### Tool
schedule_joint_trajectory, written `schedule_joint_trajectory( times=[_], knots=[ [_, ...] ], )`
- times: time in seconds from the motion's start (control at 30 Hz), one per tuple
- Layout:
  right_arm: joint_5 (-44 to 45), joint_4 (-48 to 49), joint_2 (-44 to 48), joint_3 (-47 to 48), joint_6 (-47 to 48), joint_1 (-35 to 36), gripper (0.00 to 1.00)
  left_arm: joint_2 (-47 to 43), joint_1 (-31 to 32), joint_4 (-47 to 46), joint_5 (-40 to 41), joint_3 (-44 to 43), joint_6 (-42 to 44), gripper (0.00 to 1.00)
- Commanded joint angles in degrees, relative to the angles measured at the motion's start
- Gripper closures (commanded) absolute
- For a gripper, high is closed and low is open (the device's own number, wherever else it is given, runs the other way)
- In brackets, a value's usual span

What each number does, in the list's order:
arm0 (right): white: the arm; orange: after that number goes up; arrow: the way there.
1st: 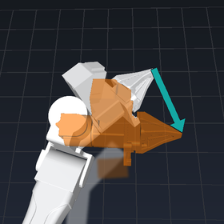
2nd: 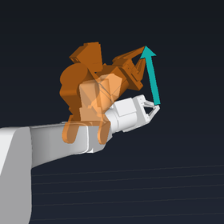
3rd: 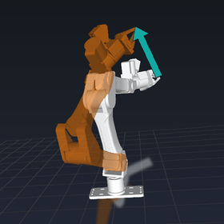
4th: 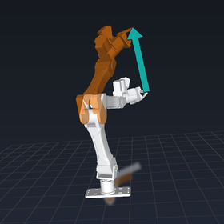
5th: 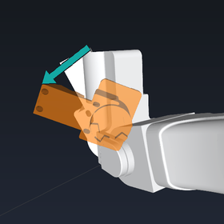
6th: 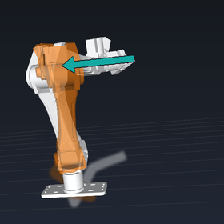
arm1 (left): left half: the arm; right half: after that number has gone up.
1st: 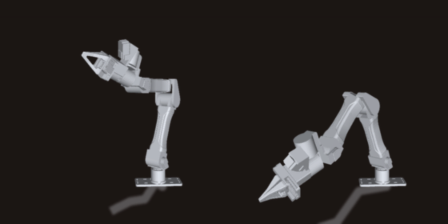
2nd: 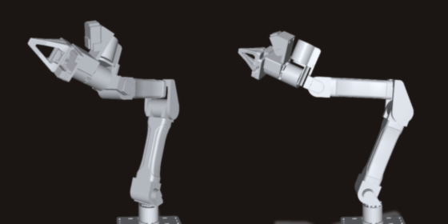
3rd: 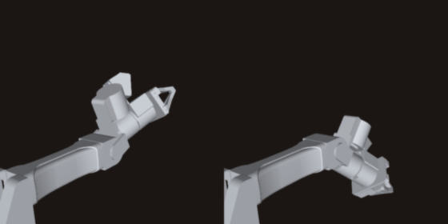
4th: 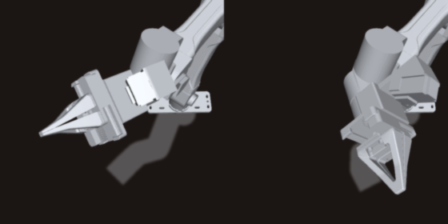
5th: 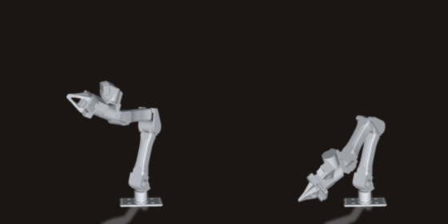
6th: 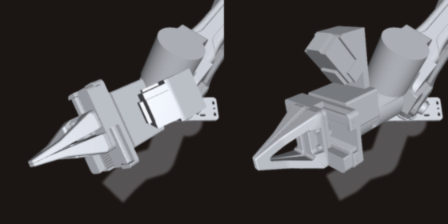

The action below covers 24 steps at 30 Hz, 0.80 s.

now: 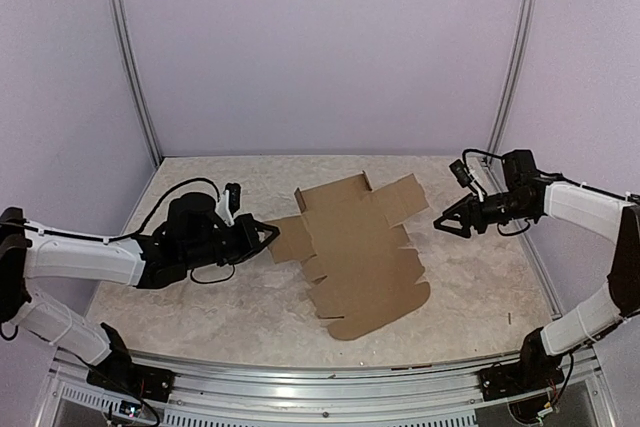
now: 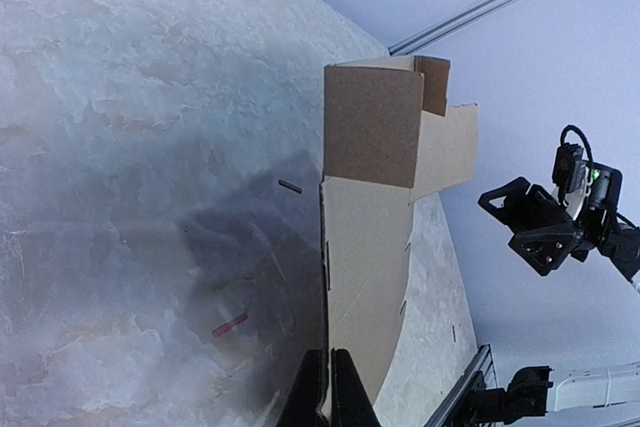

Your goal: Fold the paper box

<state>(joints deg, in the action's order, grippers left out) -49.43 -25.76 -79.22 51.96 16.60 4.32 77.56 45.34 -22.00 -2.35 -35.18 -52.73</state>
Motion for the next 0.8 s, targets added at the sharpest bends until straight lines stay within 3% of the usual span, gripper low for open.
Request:
schedule_joint_trajectory(
  times=[0.0, 0.53, 0.77],
  knots=[
    [-2.14, 3.97, -2.54, -1.32, 0.01, 1.04, 0.22, -2.07, -0.39, -6.59, 2.14, 2.41, -2.79, 1.0],
    [0.36, 16.44, -15.15, 2.14, -3.88, 9.44, 0.23, -3.62, -1.48, -13.97, -0.88, 6.74, -6.33, 1.0],
    [-4.92, 18.95, -22.27, 6.14, -4.33, 10.14, 0.23, -3.15, -1.48, -15.43, -2.81, 6.87, -4.02, 1.0]
  ],
)
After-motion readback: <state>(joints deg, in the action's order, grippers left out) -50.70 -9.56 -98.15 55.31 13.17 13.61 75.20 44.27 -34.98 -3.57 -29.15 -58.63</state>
